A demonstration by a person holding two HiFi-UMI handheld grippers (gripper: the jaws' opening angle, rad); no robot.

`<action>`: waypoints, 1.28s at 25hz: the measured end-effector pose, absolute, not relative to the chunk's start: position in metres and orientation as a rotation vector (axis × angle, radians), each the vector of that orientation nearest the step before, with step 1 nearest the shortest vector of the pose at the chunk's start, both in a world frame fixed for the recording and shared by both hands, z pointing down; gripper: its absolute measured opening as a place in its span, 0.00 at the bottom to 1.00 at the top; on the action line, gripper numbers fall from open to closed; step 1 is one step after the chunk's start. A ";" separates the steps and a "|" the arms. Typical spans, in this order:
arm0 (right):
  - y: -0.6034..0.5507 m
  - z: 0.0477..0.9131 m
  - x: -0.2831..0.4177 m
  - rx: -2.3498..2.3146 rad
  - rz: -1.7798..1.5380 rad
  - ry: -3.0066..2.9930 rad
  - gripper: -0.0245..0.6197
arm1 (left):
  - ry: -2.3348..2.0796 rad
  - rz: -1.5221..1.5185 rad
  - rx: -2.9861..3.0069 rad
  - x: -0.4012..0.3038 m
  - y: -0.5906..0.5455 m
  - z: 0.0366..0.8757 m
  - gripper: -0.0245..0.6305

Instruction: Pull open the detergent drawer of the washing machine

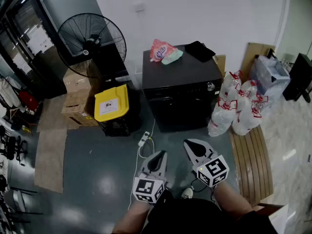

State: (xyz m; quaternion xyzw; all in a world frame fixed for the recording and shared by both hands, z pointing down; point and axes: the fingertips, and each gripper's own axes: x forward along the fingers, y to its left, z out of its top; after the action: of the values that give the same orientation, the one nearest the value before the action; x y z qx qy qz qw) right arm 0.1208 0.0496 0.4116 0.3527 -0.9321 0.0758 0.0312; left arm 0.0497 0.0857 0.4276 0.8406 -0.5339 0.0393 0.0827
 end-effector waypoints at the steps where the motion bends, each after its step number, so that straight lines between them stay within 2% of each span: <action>1: 0.048 0.412 0.120 1.089 0.236 -2.871 0.05 | -1.595 0.118 2.509 0.048 0.084 0.427 0.07; 11: 0.030 0.416 0.106 1.118 0.274 -2.873 0.05 | -1.571 0.104 2.538 0.035 0.072 0.426 0.07; 13: 0.025 0.418 0.103 1.121 0.292 -2.880 0.06 | -1.564 0.095 2.545 0.031 0.068 0.425 0.10; 16: 0.017 0.418 0.093 1.120 0.329 -2.899 0.22 | -1.562 0.075 2.553 0.023 0.060 0.423 0.30; 20: 0.003 0.418 0.081 1.141 0.412 -2.925 0.39 | -1.565 0.058 2.559 0.008 0.049 0.422 0.43; 25: -0.019 0.424 0.061 1.163 0.535 -2.934 0.53 | -1.559 0.072 2.560 -0.014 0.033 0.422 0.46; 32: -0.055 0.434 0.023 1.209 0.673 -2.916 0.57 | -1.511 0.062 2.570 -0.055 0.007 0.435 0.48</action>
State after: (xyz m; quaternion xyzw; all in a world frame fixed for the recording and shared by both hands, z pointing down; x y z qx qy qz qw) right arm 0.0231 -0.0546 0.4344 0.3743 -0.9026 0.2082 -0.0429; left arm -0.0551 0.0066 0.4351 0.8592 -0.5050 0.0208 0.0797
